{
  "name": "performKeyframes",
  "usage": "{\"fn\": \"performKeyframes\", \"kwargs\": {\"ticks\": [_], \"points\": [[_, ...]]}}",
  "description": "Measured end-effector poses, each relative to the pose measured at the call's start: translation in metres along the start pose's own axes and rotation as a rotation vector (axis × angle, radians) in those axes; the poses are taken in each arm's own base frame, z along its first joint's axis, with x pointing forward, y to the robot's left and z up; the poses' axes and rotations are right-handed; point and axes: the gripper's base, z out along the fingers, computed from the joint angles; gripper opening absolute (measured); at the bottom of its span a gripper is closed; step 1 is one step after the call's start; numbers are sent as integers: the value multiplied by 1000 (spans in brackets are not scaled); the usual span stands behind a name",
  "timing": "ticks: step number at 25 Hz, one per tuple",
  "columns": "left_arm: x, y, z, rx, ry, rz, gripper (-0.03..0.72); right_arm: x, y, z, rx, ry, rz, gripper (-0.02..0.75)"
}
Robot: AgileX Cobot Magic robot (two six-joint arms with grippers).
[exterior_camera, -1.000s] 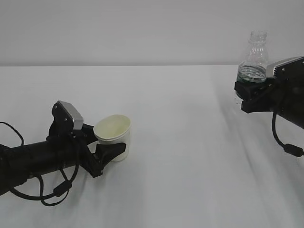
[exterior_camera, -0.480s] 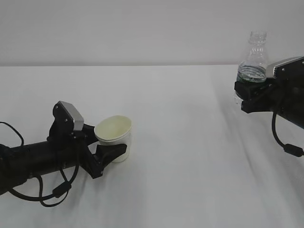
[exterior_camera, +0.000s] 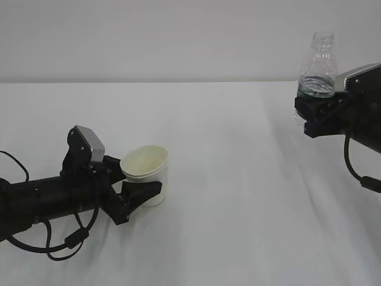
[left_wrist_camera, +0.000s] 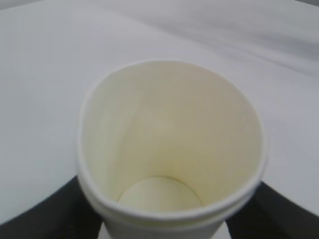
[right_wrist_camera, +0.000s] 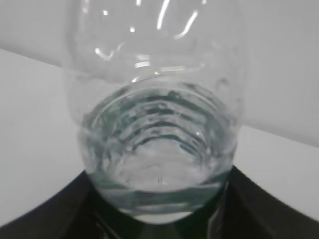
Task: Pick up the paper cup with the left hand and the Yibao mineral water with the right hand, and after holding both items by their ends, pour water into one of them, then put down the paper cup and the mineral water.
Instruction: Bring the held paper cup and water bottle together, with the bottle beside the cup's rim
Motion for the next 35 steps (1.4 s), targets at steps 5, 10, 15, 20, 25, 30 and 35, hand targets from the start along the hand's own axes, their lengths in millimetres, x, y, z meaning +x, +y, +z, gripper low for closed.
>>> {"fn": "performKeyframes", "kwargs": {"ticks": [5,10,15,20,25,30,35], "points": [[-5,-4,-1,43,-4,-14,489,-2,1,-1,-13,3,-14,444],[-15,-6,-3,53,-23,-11,488,-8,2,-4,-28,23,-32,444],[-20,-9,-5,86,-25,-20,488,-13,2,-7,-38,25,-28,444],[-19,-13,-5,131,-13,-7,482,-16,5,-8,-69,25,-25,444],[-31,-15,-8,140,-34,4,481,-24,7,-12,-95,33,-36,444],[-47,-18,-13,153,-68,20,481,-34,8,-16,-108,13,-29,444],[-50,-21,-15,177,-65,10,481,-34,11,-19,-140,43,-29,444]]}}
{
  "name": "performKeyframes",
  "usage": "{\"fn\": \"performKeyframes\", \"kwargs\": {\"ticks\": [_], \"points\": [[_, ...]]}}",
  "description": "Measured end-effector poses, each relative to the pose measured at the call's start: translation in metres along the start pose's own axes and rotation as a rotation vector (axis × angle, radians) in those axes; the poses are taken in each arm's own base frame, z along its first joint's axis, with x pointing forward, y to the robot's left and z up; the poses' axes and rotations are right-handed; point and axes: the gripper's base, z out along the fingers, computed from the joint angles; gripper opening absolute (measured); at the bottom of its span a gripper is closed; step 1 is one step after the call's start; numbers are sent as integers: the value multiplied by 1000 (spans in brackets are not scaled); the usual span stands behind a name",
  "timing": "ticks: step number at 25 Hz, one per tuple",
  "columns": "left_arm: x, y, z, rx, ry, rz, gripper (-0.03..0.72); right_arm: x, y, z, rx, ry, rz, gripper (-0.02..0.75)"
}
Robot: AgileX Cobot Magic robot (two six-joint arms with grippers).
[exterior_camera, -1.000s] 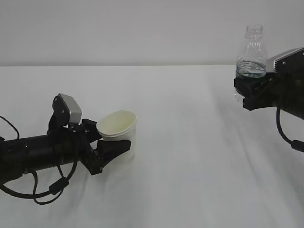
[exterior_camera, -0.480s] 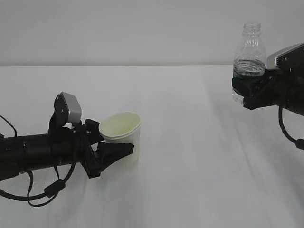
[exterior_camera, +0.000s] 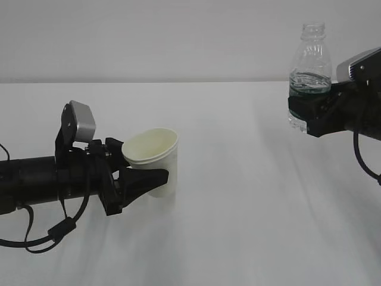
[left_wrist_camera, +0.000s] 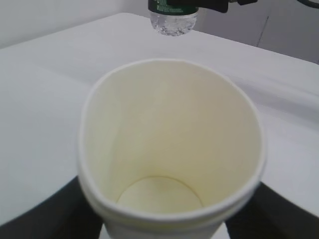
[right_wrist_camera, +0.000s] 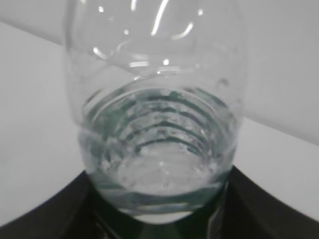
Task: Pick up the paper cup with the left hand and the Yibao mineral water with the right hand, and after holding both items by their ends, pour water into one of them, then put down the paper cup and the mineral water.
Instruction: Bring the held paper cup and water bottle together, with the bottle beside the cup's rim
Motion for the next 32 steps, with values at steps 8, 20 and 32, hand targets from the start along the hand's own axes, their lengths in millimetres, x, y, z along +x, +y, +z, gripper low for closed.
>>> {"fn": "performKeyframes", "kwargs": {"ticks": [8,20,32], "points": [[2,-12,5,68,23,1,480,-9,4,-6,-40,-2,-36,444],[4,-27,14,136,58,26,477,-22,8,-15,-80,10,-63,444],[4,-28,14,148,51,29,477,-28,15,-21,-148,22,-138,444]]}}
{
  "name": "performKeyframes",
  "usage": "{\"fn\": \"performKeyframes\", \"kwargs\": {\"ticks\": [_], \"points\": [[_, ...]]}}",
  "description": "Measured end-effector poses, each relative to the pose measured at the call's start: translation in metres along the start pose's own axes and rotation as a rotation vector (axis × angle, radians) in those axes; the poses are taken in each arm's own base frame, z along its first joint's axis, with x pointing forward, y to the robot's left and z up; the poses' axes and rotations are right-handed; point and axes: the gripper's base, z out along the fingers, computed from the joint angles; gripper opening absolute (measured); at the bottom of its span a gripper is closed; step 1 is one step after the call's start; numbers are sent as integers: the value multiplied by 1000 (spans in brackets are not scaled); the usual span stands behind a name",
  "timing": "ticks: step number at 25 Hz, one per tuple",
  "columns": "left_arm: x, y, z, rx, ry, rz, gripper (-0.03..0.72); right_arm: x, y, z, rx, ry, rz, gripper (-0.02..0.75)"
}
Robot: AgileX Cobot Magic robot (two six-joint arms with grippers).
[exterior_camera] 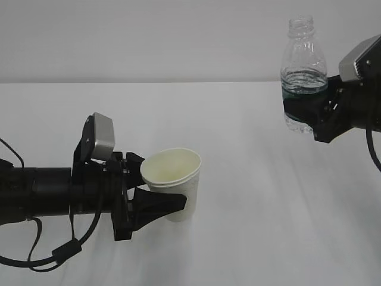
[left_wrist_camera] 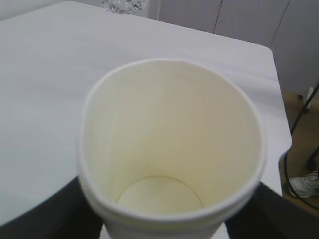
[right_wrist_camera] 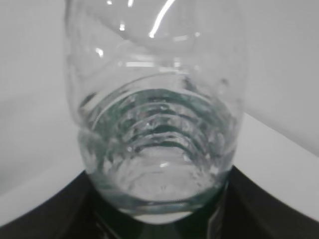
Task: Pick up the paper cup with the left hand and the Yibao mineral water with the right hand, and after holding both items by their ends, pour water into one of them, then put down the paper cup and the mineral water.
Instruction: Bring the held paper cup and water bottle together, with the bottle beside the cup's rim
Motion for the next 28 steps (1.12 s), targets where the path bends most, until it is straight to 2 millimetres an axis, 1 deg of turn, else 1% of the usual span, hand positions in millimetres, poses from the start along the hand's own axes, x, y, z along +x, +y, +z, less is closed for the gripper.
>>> {"fn": "performKeyframes", "kwargs": {"ticks": [11,17,19,24,28], "points": [[0,-7,5,28,5,8,477,-4,3,-3,-24,2,-39,444],[-9,-4,12,39,-16,33,477,-3,4,-3,-40,9,-61,444],[-9,-5,15,43,-5,42,477,-3,4,-3,-42,10,-63,444],[-4,-14,25,74,88,81,477,-3,5,-3,-54,14,-74,444],[-6,-18,31,93,91,100,476,-3,6,-3,-61,17,-82,443]]}}
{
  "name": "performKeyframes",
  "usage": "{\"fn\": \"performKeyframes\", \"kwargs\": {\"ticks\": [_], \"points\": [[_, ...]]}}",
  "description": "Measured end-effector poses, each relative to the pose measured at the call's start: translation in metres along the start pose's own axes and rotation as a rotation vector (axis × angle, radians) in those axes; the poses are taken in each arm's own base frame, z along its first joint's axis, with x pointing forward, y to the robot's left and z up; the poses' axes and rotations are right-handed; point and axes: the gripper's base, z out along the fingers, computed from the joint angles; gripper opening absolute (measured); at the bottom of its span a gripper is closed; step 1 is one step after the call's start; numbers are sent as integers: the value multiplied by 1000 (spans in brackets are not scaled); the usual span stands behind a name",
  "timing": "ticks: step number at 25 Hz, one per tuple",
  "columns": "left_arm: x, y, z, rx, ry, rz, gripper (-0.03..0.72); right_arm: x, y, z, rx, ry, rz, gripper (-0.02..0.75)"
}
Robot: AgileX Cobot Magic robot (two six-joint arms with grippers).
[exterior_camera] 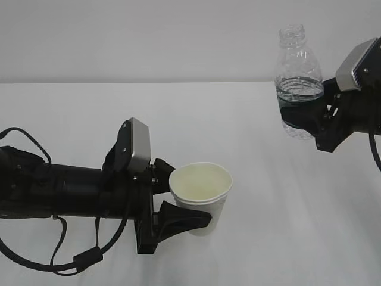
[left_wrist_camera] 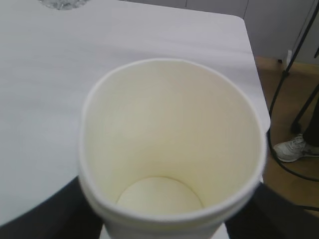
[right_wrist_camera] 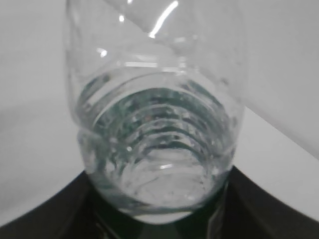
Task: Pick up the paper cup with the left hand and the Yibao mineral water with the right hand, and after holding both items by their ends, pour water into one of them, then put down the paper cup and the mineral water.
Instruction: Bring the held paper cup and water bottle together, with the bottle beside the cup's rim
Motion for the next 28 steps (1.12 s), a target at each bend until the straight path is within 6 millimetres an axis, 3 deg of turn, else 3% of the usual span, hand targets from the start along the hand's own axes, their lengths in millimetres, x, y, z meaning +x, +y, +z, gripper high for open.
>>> {"fn": "performKeyframes", "kwargs": {"ticks": [13,23,28], "points": [[-24,17,9,-13,-55,38,476,-11,1,-8,-1,-7,-64,443],[-23,18,9,-18,-34,44,476,-10,2,-8,-10,2,-77,443],[-24,15,14,-9,-21,56,475,-14,14,-1,-59,20,-118,443]]}}
